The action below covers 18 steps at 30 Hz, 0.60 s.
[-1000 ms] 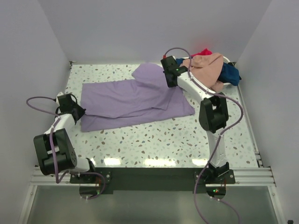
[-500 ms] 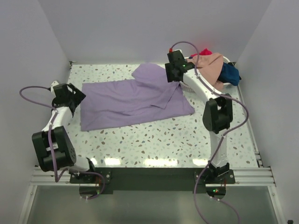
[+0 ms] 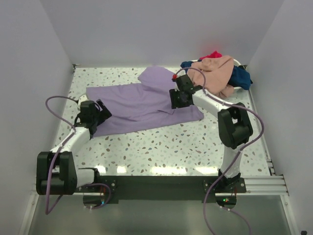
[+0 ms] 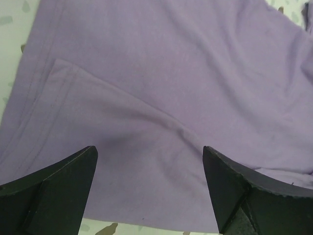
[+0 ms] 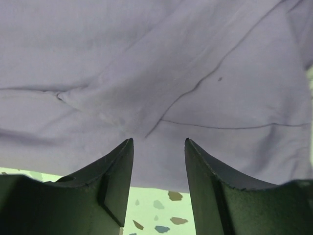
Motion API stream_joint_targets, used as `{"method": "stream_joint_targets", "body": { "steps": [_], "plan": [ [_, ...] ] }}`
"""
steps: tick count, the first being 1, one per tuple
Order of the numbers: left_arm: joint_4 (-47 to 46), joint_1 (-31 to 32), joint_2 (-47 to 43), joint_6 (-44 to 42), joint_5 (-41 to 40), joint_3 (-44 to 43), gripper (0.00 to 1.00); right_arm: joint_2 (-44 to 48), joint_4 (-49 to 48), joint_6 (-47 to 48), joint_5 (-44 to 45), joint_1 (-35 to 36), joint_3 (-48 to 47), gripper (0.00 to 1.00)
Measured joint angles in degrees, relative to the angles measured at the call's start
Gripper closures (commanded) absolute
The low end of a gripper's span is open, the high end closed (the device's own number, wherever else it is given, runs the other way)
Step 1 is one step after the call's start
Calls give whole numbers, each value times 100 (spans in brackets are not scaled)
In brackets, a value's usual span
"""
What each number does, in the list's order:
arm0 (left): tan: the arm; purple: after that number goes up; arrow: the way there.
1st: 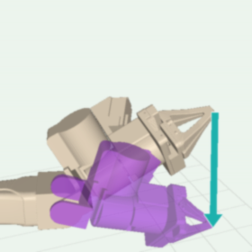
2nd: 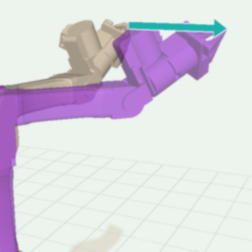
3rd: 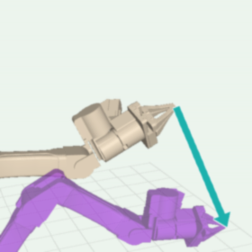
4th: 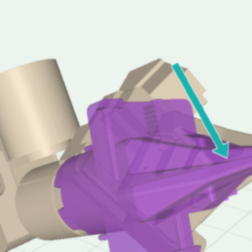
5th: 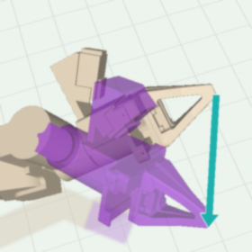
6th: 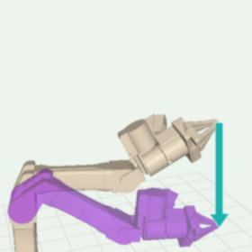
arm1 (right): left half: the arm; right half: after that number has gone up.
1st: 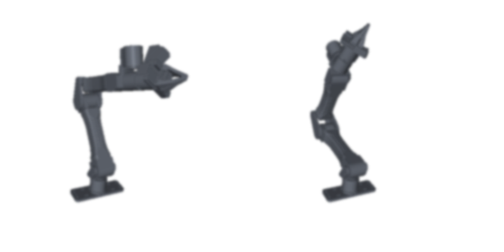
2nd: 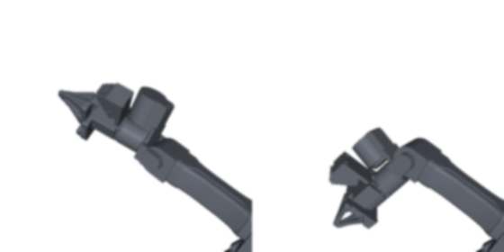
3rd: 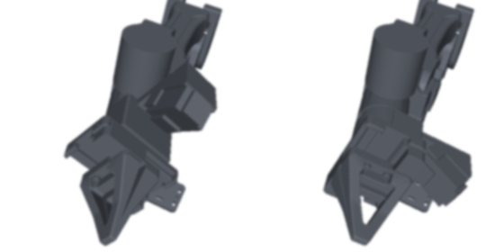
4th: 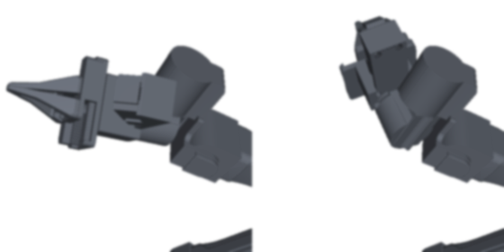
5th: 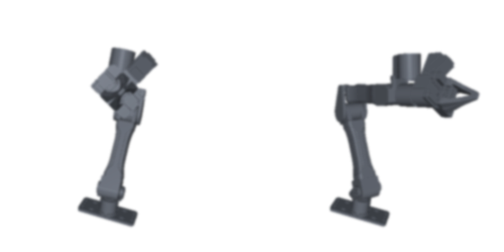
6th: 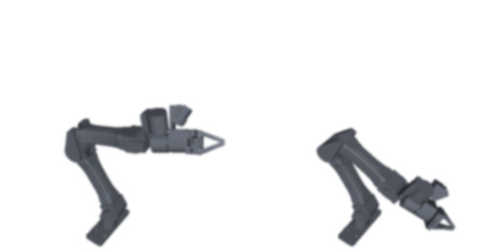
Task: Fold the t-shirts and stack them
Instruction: Fold the tshirt
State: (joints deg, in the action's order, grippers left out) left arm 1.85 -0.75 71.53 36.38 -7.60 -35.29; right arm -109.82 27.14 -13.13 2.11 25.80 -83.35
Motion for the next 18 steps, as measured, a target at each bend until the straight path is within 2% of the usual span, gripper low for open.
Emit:
{"method": "stream_joint_targets", "body": {
  "steps": [6,18],
  "plan": [
    [-365,15,138,11,146,507,4,-249,-289,-146,-393,52,164,53],
    [-914,13,540,74,297,706,3,-586,-444,-214,-466,131,162,53]
  ]
}}
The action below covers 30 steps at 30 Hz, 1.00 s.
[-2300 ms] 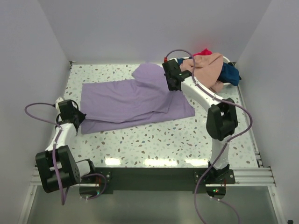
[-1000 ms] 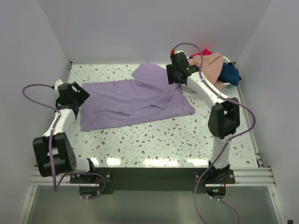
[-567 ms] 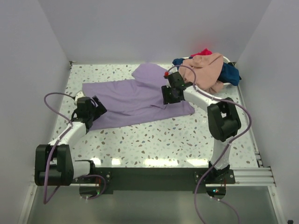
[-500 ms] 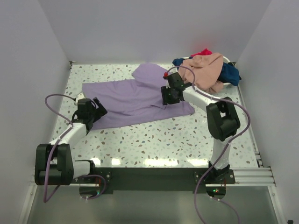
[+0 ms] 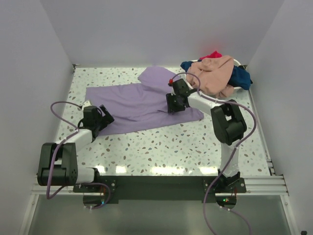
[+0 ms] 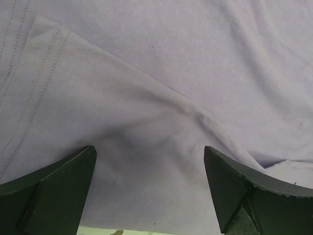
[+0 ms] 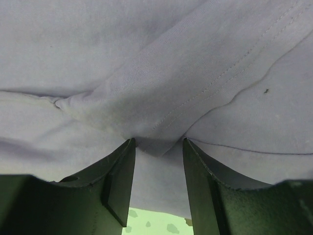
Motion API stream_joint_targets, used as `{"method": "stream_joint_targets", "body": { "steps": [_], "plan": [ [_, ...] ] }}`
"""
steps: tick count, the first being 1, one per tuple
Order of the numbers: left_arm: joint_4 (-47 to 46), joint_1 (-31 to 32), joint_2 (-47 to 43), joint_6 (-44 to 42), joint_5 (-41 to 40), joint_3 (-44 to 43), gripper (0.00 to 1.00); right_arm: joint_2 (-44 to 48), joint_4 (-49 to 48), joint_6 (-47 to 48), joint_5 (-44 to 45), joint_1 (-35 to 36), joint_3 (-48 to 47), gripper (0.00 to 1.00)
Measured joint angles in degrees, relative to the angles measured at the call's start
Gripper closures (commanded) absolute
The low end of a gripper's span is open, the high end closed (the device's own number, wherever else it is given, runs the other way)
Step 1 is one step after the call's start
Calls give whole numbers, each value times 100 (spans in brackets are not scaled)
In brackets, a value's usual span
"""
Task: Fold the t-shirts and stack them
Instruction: Fold the tshirt
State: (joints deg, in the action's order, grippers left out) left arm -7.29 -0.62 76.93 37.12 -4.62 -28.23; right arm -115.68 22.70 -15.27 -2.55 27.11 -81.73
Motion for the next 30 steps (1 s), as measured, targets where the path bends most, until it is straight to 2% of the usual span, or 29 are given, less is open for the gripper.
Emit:
{"method": "stream_joint_targets", "body": {
  "steps": [2,4,11,15,18,22,28,30],
  "plan": [
    [0,0,0,17,0,0,3,-33,0,-13,0,17,0,53],
    [0,0,0,20,0,0,3,-55,-7,-17,0,26,0,58],
    [-37,0,0,20,-2,20,2,-125,-4,-35,0,33,-28,76],
    [-140,0,9,15,-11,63,1,-127,44,-50,15,33,-83,92],
    [-271,2,63,13,-28,83,1,-127,133,-50,50,33,-256,98],
    [-463,0,160,-2,-42,83,1,-164,328,-33,111,37,-752,98],
    [-636,0,184,-24,-50,146,1,-815,538,-4,157,37,-2262,95],
    [-691,0,205,-24,-55,157,1,-1019,511,-37,151,37,-2577,62]
  ]
}}
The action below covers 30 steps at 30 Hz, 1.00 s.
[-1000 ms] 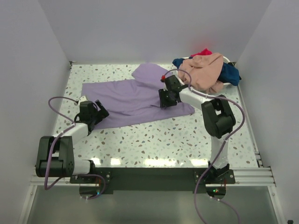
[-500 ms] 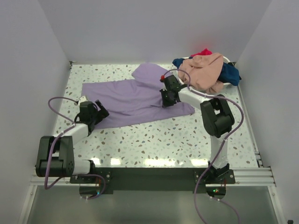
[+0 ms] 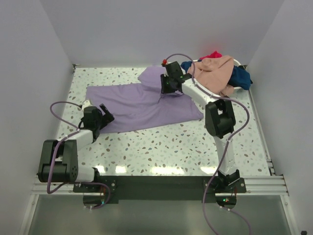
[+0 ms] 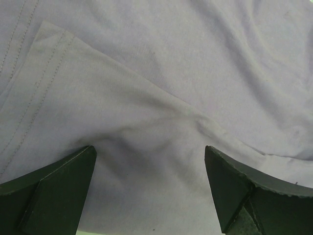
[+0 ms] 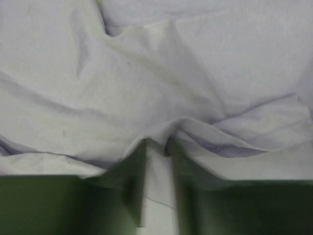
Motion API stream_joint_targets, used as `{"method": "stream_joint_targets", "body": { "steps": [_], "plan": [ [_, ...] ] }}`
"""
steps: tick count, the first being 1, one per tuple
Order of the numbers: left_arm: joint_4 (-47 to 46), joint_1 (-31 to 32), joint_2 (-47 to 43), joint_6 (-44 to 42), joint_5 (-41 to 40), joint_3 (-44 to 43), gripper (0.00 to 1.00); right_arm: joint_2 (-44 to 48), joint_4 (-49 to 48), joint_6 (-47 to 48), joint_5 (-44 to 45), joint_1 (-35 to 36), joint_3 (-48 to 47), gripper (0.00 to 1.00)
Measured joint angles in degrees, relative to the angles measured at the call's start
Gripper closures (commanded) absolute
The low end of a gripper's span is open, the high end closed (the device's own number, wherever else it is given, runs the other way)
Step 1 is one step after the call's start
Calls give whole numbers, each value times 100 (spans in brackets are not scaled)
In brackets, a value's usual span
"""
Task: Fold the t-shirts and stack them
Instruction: Fold the tshirt
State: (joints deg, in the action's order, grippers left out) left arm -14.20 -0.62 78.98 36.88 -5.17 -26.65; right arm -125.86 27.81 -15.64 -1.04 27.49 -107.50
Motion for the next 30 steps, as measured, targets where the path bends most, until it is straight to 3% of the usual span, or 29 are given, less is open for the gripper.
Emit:
{"method": "stream_joint_targets", "body": {
  "steps": [2,6,18,30],
  "plan": [
    [-44,0,22,0,-4,0,1,-162,-24,-24,-11,0,-219,39],
    [-48,2,20,2,-7,0,1,-214,-52,0,20,0,-339,26],
    [175,0,-116,2,2,0,0,1163,-459,98,450,-55,1134,24],
    [590,0,-339,0,39,0,0,612,-769,-223,-66,-238,1425,24]
  ]
}}
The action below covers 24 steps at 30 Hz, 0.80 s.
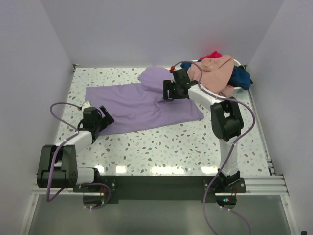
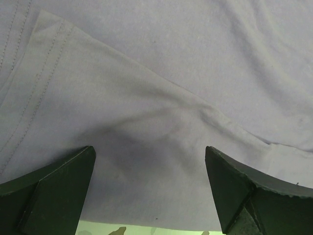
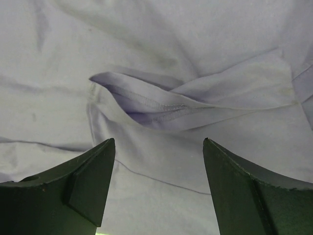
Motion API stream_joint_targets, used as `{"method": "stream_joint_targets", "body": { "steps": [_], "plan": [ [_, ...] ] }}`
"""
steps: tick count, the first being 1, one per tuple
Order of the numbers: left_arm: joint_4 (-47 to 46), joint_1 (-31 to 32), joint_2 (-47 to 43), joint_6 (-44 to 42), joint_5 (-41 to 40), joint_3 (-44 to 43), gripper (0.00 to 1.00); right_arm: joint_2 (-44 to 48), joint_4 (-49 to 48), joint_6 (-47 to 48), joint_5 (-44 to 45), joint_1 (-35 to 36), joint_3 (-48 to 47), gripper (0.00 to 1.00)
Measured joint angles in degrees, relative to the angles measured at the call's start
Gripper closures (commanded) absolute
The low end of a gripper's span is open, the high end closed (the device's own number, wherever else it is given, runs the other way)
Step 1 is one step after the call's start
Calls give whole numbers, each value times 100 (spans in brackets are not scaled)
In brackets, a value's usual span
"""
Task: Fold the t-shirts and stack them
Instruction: Fold the tshirt
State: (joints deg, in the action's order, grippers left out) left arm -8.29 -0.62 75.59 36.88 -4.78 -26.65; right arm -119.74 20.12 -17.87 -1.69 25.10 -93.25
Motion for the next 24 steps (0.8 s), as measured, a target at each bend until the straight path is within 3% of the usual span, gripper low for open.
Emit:
{"method": "stream_joint_targets", "body": {
  "steps": [12,24],
  "plan": [
    [-11,0,20,-7,7,0,0,-455,7,-243,-236,-114,-144,24],
    [-28,-63,20,-52,107,2,0,-1322,61,-334,-245,-179,-1335,24]
  ]
}}
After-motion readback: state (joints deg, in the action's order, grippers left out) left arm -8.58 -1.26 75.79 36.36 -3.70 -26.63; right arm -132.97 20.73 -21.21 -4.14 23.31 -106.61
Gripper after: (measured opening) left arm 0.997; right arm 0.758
